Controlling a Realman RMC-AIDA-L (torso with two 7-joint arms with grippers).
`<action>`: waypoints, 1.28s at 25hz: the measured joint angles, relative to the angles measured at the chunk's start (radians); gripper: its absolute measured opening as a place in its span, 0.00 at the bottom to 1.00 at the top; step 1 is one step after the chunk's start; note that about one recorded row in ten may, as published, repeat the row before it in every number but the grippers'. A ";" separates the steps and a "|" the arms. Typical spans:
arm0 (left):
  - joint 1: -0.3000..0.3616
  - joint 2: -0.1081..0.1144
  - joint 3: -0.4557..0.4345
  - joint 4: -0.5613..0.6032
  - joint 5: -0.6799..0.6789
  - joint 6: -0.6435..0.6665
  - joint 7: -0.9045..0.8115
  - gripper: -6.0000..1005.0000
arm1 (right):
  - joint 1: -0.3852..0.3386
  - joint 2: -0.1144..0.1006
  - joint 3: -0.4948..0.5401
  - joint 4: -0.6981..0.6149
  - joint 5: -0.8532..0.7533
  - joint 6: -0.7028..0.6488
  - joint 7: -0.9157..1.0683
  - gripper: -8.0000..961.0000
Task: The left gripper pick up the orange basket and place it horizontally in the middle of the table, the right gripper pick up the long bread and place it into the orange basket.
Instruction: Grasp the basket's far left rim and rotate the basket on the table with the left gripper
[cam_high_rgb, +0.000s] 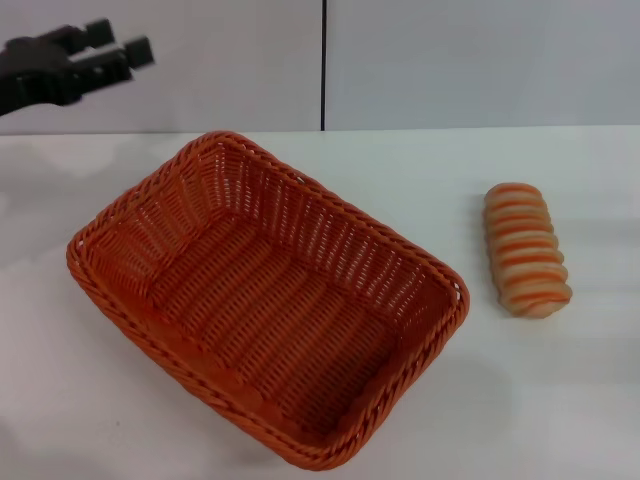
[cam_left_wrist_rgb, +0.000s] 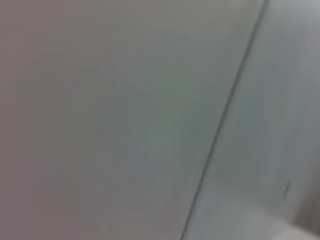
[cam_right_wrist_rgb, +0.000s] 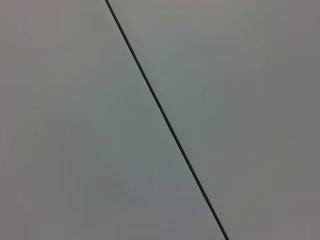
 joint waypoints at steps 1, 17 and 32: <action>0.000 0.000 0.000 0.000 0.000 0.000 0.000 0.79 | 0.000 0.000 0.000 0.000 0.000 0.000 0.000 0.65; -0.075 -0.045 0.013 0.062 0.321 -0.065 -0.071 0.79 | -0.037 0.000 0.000 0.007 0.000 -0.003 0.012 0.65; -0.116 -0.083 0.088 -0.024 0.389 -0.195 -0.067 0.79 | -0.039 0.000 -0.001 0.025 -0.060 -0.003 0.013 0.66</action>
